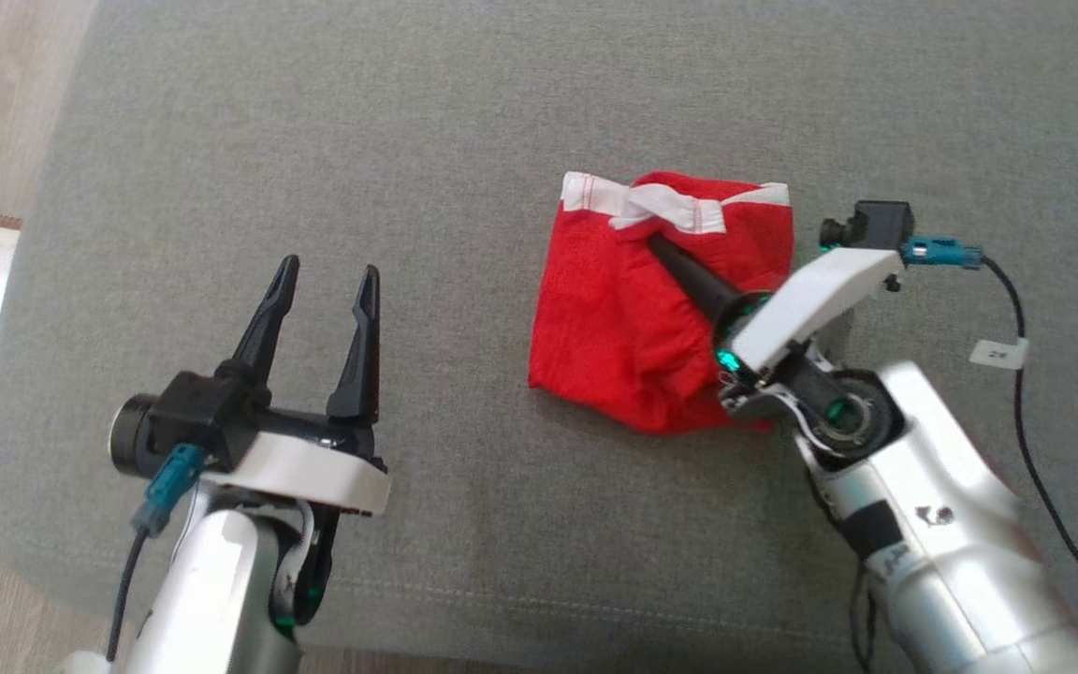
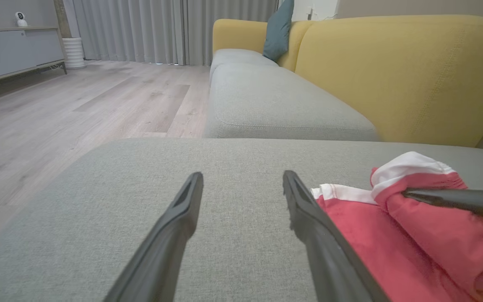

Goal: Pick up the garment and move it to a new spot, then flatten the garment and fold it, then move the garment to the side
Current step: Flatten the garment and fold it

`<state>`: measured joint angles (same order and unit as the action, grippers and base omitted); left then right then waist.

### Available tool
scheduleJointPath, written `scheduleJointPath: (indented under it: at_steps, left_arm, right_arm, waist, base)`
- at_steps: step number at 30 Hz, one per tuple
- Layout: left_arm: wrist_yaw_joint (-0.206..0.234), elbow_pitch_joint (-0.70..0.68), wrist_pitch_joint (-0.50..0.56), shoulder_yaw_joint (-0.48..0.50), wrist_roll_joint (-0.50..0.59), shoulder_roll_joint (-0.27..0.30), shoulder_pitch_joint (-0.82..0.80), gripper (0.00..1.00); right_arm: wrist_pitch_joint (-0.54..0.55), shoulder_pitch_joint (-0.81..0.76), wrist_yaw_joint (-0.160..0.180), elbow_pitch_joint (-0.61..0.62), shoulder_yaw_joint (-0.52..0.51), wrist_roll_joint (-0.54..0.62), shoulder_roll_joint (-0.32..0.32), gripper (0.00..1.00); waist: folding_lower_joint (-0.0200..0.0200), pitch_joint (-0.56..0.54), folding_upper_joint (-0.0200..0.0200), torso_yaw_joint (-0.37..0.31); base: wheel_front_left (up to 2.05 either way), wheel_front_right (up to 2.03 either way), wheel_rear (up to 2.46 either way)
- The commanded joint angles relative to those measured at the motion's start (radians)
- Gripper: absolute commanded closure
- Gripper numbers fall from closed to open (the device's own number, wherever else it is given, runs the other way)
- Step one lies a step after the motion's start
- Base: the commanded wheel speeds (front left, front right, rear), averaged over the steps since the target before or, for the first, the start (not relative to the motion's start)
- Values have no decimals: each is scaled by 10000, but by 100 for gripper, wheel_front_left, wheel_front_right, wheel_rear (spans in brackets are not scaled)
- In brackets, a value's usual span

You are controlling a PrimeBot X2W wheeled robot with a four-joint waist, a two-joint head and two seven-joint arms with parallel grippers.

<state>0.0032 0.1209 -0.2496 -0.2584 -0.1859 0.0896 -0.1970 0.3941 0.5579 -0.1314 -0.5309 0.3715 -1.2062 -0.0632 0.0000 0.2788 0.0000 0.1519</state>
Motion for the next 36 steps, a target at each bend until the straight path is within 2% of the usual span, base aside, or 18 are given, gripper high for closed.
scheduleJointPath:
  at_steps: [1,4,5,6,7,15,19,23,29,36]
  left_arm:
    - [-8,-305,-122,292,84,43,-378,0]
    - [-29,-297,-122,340,96,17,-359,0]
    - [-31,-297,-122,358,105,10,-353,0]
    - [-34,-297,-122,375,112,2,-347,0]
    - [-37,-297,-122,394,118,-5,-341,0]
    - [-50,-313,-122,498,217,-57,-291,0]
    - [-61,-321,-122,552,247,-62,-253,0]
    - [-65,-332,-122,631,293,-46,-182,0]
    - [-22,-381,-122,824,333,51,-31,0]
    - [98,-448,-122,1160,342,284,259,0]
  right_arm:
    - [-535,491,7,37,470,39,128,100]
    - [-1454,801,7,-533,1118,253,128,100]
    - [-1837,925,7,-742,1327,557,128,87]
    - [-2209,1014,7,-886,1507,767,128,37]
    - [-2594,1078,7,-947,1684,922,128,0]
    - [-5691,1220,7,-1099,2885,3234,116,0]
    - [-6292,1167,7,-981,2786,3983,-34,0]
    - [-6533,891,7,-554,1947,5160,-423,0]
    - [-6555,-373,7,746,-273,7124,-964,0]
    - [-6377,-2337,7,2377,-2460,8830,-1095,0]
  waist:
    - [0,15,0,49]
    - [0,32,0,77]
    - [0,41,0,71]
    - [0,48,0,62]
    - [0,53,0,49]
    - [0,2,0,-174]
    - [0,-57,0,-273]
    - [0,-132,0,-398]
    - [0,-274,0,-648]
    - [0,-550,0,-979]
  base:
    - [0,0,0]
    - [0,0,0]
    - [0,0,0]
    - [0,0,0]
    - [0,0,0]
    - [0,0,0]
    - [0,0,0]
    - [0,0,0]
    - [0,0,0]
    - [0,0,0]
